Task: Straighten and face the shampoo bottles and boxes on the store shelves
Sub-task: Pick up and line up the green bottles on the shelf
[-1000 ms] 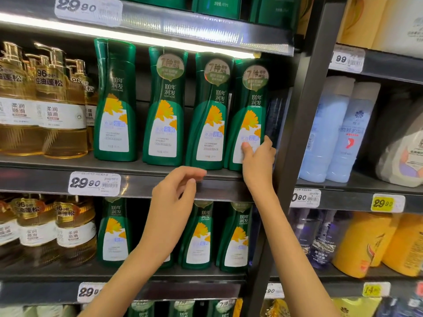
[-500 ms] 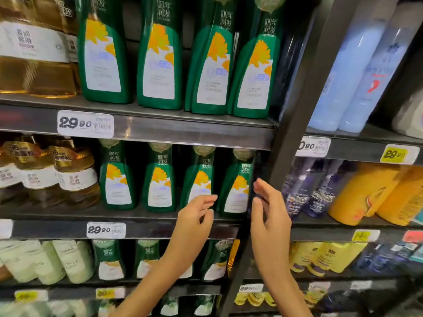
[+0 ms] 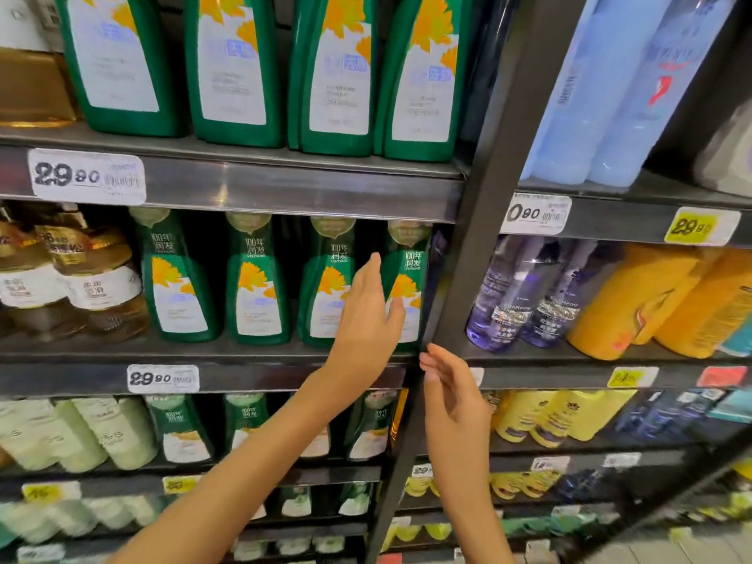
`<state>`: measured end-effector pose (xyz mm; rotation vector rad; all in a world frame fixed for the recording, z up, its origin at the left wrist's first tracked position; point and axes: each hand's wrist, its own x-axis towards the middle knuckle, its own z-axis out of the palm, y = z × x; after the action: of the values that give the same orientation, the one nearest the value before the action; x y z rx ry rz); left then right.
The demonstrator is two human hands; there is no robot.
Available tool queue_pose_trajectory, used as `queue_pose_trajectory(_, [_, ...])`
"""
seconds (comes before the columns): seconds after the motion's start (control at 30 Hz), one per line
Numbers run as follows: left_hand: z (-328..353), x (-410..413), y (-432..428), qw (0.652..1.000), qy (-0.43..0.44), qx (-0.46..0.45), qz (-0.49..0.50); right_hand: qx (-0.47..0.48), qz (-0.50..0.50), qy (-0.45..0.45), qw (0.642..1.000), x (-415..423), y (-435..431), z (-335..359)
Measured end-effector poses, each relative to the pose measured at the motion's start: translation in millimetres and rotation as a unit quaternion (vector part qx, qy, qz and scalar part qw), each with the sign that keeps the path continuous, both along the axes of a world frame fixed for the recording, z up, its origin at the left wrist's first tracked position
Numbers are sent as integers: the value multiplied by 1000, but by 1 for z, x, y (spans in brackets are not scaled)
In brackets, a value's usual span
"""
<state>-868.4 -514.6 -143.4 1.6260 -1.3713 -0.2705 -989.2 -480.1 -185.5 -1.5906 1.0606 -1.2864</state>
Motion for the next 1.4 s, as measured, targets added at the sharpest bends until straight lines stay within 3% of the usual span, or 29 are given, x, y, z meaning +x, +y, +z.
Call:
queue_pose_trajectory(0.3, [3,-3,-20,998,-5,27,51,-8,8,3,1000,1,7,-1])
queue_pose_trajectory(0.73, [-13,-8,-16,995,-30,-25,90,-3,-15,-1,1000,-4,-6,-3])
queue_pose_trajectory(0.97, [-38,-9,-17,995,85,-28,44,12,-11,-7,1000,-9,-6,-4])
queue_pose_trajectory(1.1, [-47,-13,-20,994,66,-25,86,17,-7,-4,1000,-9,-3,-7])
queue_pose_trajectory(1.4, [-49,-6,-14,992,124,-31,13,10,4,1,1000,-2,7,-6])
